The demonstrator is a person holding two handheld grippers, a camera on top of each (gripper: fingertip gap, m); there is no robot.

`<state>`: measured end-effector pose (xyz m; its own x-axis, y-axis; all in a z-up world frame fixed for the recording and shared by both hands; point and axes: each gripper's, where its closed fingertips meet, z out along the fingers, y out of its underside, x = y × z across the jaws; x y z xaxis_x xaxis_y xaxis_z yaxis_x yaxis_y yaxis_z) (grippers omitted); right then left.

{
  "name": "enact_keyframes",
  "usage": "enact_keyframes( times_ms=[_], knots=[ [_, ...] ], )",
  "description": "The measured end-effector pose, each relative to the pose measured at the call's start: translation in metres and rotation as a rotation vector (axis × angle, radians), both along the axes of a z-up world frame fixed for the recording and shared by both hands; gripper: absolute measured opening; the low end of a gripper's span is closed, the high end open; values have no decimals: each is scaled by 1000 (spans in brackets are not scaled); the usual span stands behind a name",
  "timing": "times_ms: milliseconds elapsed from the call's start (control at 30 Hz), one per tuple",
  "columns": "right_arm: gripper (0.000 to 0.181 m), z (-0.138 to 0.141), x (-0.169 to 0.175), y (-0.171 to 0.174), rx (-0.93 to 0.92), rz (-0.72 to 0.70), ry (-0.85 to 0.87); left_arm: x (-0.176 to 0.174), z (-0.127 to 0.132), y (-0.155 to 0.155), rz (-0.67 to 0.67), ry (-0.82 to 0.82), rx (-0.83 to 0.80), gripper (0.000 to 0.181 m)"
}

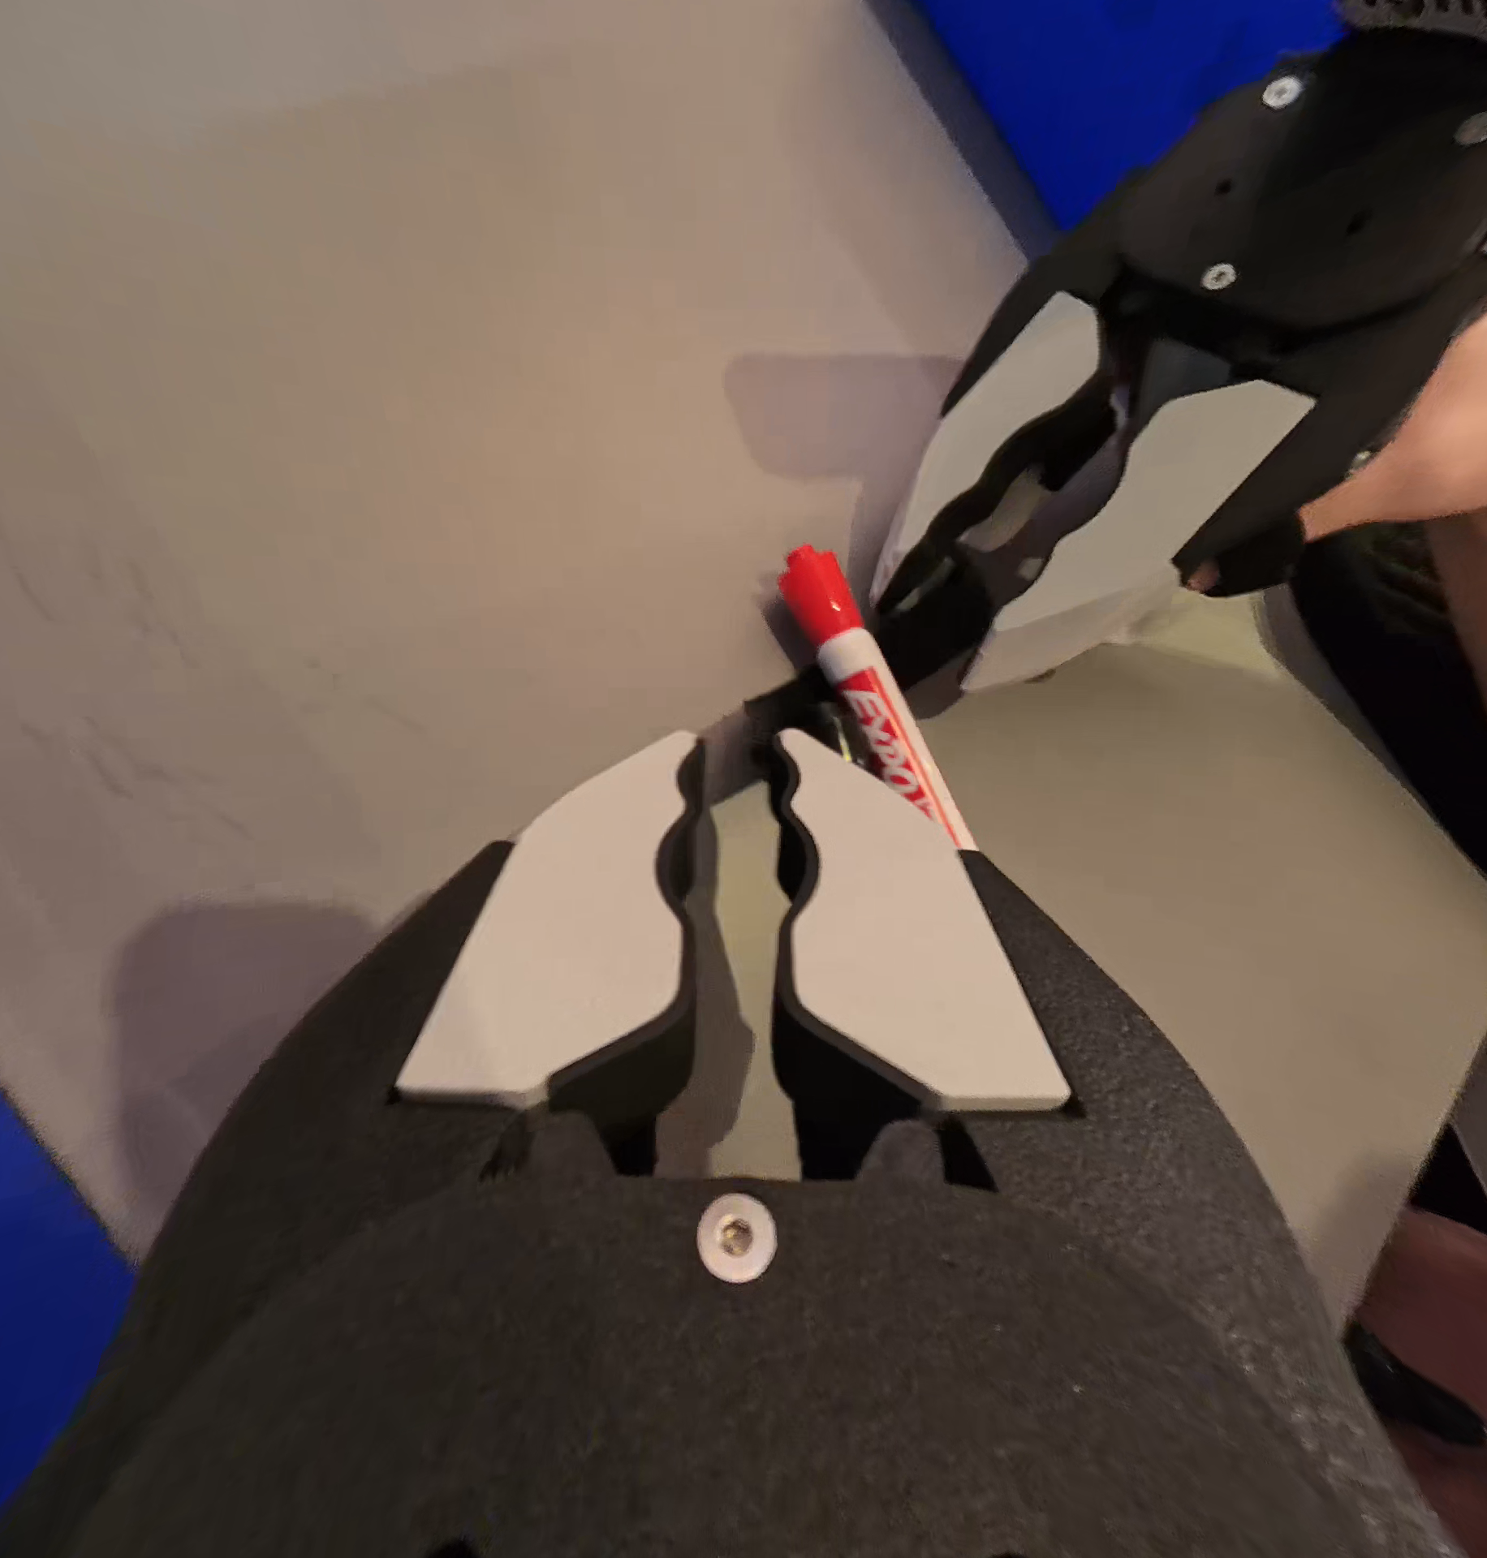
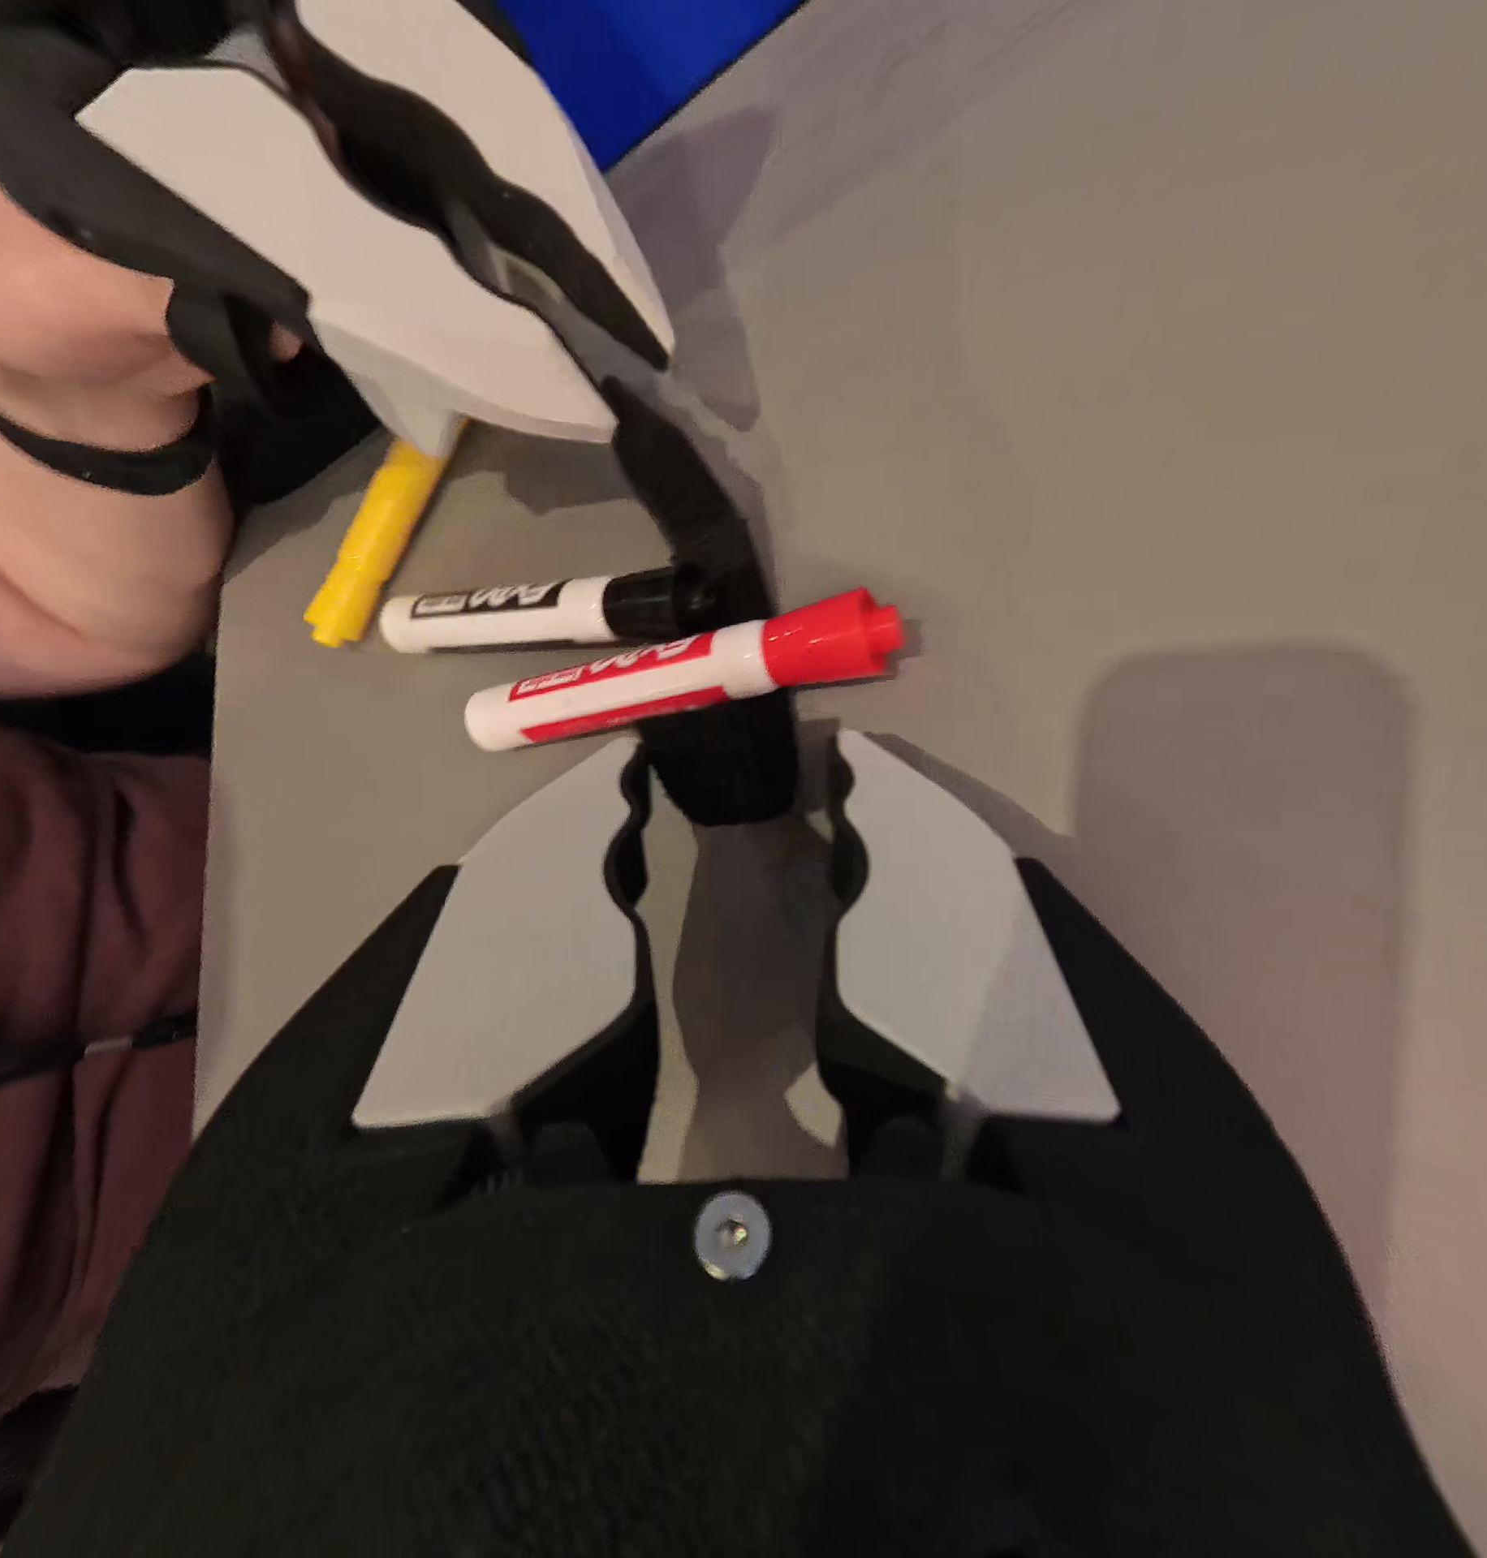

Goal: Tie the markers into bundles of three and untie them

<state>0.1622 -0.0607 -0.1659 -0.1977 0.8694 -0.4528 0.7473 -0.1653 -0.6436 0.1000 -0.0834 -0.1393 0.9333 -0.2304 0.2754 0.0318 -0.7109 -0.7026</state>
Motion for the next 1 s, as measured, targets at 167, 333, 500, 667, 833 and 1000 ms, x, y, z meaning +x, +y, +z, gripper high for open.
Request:
enact_keyframes(
  times_ms=[167, 333, 500, 667, 833, 1000],
  knots=[
    [53, 13, -3, 13, 167, -60, 38, -9, 0, 7, 39, 55, 71, 21],
    [51, 69, -5, -11, 502, 63, 270, -9, 8, 11, 39, 48, 100, 24],
    [35, 82, -24, -111, 312, 239, 384, -31, 63, 0, 104, -14, 218, 42],
    [37, 54, -64, -146, 138, -42, 169, -83, 108, -42, 222, 34, 318, 47],
    [50, 17, -97, -177, 245, -167, -9, -132, 118, -88, 366, 107, 358, 44],
    [31, -9, -103, -177, 455, -141, -156, -133, 116, -109, 349, 29, 385, 42]
  ],
)
